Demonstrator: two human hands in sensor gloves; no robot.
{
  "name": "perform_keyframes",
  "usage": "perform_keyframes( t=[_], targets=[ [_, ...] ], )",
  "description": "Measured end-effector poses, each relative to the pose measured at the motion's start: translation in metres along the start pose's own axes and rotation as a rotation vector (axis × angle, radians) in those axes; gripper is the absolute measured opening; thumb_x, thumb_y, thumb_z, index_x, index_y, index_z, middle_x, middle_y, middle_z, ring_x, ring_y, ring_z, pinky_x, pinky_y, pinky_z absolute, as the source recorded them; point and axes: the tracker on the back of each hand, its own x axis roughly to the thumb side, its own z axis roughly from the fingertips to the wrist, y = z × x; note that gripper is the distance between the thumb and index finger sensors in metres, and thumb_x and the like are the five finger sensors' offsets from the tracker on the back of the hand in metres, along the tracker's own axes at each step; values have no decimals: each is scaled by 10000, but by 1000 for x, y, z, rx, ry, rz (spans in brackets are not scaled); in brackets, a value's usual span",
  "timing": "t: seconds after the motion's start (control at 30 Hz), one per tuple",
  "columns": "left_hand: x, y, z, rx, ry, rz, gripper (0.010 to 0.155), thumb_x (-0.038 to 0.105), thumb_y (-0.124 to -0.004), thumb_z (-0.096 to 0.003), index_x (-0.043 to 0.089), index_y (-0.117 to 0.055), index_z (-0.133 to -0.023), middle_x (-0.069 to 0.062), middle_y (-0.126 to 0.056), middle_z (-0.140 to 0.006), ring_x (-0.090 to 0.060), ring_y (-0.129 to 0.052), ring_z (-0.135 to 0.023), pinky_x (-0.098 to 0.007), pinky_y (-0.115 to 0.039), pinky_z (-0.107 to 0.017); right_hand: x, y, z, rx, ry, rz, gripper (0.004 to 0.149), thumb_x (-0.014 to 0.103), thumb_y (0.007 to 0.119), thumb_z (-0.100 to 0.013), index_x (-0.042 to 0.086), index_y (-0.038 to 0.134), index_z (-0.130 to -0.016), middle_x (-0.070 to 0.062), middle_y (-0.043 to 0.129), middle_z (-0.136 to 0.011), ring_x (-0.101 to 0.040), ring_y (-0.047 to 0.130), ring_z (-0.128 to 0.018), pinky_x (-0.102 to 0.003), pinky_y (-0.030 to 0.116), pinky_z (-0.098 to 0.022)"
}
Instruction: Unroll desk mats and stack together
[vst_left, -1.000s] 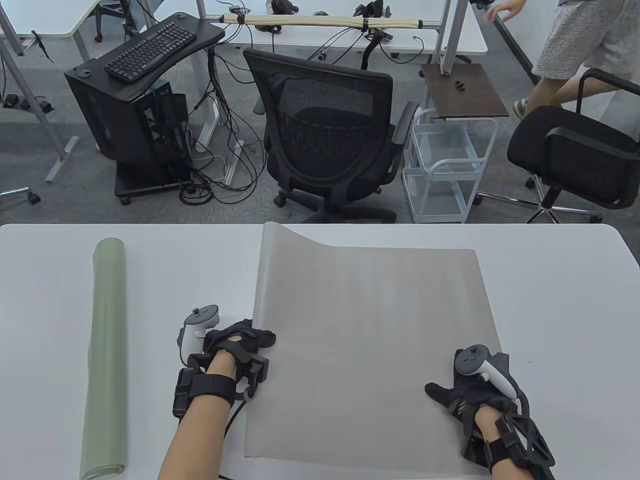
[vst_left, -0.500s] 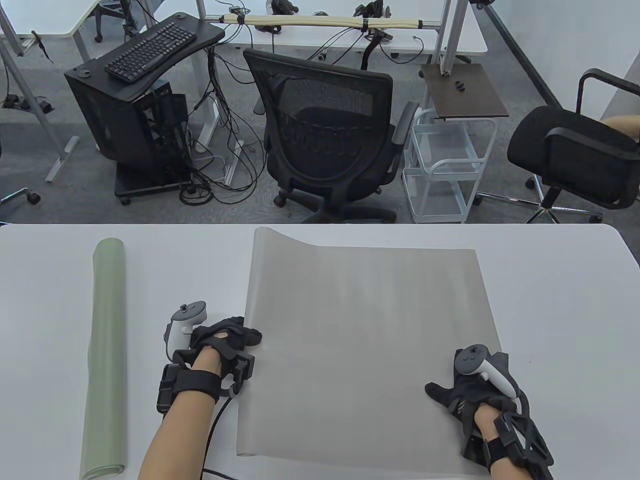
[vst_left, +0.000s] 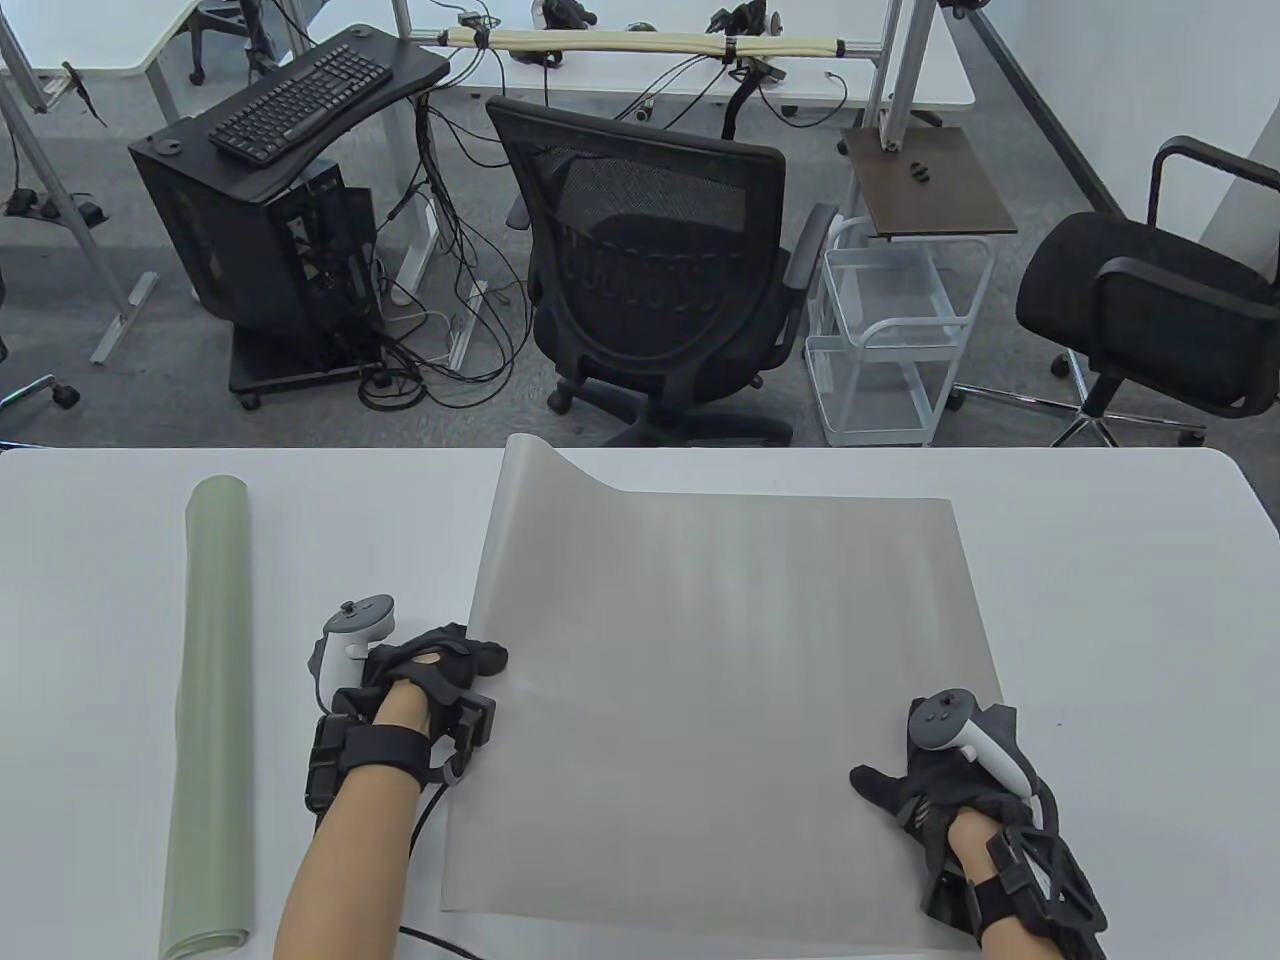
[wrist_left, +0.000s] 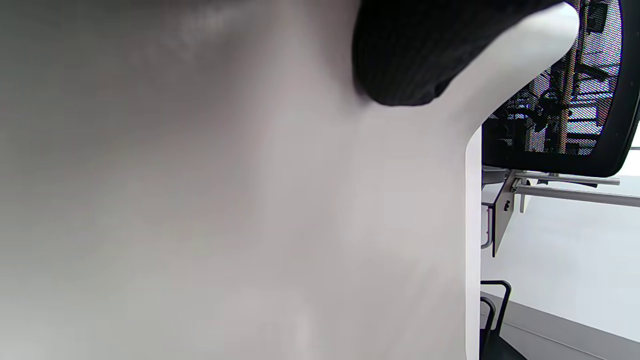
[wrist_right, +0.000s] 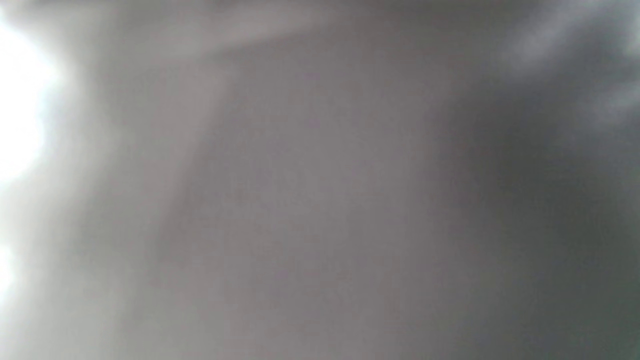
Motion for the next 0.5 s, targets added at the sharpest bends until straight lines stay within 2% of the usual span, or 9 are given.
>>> perform_keyframes(
  t=[0.17, 0.5],
  targets=[
    [4, 10, 3, 48, 9, -24, 610, 272, -847, -432, 213, -504, -934, -2, -771, -879, -182, -991, -531, -355, -919, -413, 0, 0, 0, -3, -3, 0, 972, 765, 508, -346, 362, -229, -835, -11, -390, -861, -363, -356, -770, -607, -128, -544],
    [13, 15, 7, 66, 3, -65, 649, 252, -887, -421, 239, -510, -949, 30, -764, -836, -191, -977, -540, -363, -911, -416, 0, 1, 0, -11, -7, 4, 971, 763, 506, -343, 358, -226, -838, -16, -386, -866, -368, -353, -773, -612, -125, -545]
  ],
)
